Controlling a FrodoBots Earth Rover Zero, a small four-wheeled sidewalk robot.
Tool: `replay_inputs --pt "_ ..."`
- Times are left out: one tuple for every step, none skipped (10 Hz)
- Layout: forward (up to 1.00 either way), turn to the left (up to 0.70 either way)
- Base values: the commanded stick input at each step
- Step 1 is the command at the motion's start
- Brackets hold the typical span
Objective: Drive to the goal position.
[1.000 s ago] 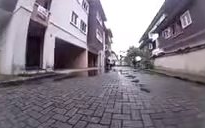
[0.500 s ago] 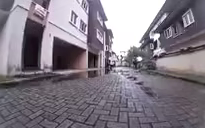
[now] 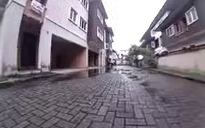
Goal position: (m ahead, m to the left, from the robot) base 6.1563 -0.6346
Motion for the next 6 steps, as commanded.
replay_inputs --pt "0.7 -0.33" --pt "0.7 -0.35" --pt "0.7 -0.35" --pt "0.7 -0.35" --pt "0.7 -0.35" --pt "0.7 -0.35"
